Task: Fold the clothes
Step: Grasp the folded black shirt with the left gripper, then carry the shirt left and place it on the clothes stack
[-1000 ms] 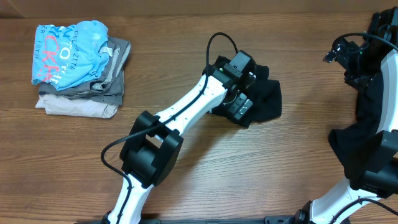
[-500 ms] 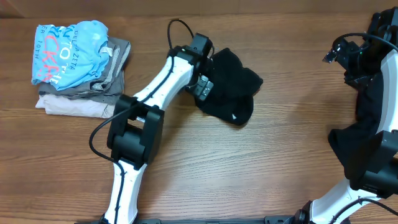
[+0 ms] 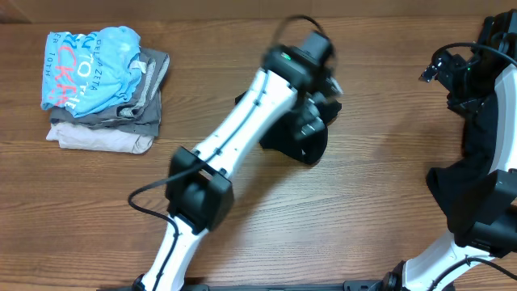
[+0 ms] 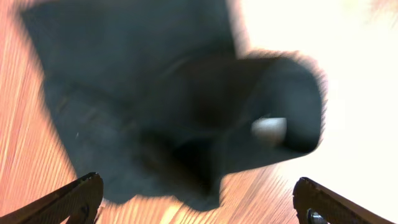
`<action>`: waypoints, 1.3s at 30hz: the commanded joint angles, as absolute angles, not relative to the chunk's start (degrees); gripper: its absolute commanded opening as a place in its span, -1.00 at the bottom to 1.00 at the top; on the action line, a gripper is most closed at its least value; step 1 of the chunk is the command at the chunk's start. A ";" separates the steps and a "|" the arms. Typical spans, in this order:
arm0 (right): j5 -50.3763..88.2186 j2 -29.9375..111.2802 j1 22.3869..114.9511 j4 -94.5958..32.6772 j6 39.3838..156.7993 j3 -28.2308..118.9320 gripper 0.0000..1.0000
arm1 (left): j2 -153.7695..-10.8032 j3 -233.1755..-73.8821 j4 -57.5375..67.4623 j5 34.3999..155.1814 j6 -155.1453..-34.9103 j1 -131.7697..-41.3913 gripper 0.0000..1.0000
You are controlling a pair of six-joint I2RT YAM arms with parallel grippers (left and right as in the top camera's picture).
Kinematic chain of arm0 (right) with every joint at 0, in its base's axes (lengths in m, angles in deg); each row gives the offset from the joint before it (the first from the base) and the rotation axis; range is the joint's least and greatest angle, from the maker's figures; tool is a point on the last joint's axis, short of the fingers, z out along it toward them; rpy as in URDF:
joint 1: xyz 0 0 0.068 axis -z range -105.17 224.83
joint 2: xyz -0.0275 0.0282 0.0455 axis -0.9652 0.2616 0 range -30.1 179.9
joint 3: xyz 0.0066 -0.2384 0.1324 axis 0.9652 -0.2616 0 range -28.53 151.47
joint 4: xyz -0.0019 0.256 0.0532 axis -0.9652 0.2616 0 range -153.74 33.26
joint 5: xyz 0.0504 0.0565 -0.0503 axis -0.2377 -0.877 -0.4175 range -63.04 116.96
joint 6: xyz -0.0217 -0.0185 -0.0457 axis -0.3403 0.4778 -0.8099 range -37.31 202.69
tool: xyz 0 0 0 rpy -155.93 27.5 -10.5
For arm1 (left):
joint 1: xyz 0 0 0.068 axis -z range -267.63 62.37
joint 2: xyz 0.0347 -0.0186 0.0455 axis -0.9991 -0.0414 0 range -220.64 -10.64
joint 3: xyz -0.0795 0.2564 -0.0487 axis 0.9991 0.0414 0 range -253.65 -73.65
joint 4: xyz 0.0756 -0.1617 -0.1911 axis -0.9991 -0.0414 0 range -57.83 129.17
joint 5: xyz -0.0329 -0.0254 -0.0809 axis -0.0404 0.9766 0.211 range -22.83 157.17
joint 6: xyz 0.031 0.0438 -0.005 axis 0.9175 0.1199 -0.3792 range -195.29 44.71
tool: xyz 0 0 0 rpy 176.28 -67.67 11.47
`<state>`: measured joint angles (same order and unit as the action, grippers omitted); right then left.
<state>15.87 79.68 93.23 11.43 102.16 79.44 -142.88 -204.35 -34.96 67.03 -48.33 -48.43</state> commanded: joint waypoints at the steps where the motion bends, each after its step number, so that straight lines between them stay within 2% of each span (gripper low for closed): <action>1: 16.70 79.22 93.18 11.37 101.96 79.81 0.92 | -143.50 -199.82 -31.64 67.12 -42.71 -43.73 1.00; 6: 16.86 79.22 93.18 11.41 101.76 79.81 0.92 | -143.52 -191.91 -22.09 63.58 -44.92 -42.00 1.00; 11: 16.86 79.22 93.18 11.41 101.76 79.81 0.92 | -143.74 -184.67 -8.25 55.25 -53.55 -43.40 1.00; 25: 16.86 79.22 93.18 11.39 101.76 79.81 0.92 | -152.33 -184.04 -3.86 54.01 -58.19 -46.96 1.00; 26: 16.86 79.22 93.18 11.39 101.76 79.81 0.92 | -152.94 -184.04 -3.86 53.46 -58.21 -46.94 0.96; 28: 16.86 79.22 93.18 11.39 101.76 79.81 0.92 | -153.79 -184.04 -3.90 50.22 -58.21 -46.64 0.75; 29: 16.88 79.22 93.18 11.37 101.76 79.81 0.92 | -153.79 -184.04 -3.88 50.03 -58.30 -46.62 0.54; 31: 16.88 79.26 93.18 11.13 101.76 79.79 0.92 | -153.66 -184.15 -3.57 50.03 -59.39 -46.62 -0.55; 33: 16.90 79.28 93.18 10.97 101.76 79.79 0.92 | -153.66 -184.17 -3.55 50.03 -61.05 -46.75 -0.92; 39: 16.88 79.30 93.18 11.00 101.76 79.79 0.92 | -151.56 -191.10 -10.52 45.98 -64.61 -49.13 -0.92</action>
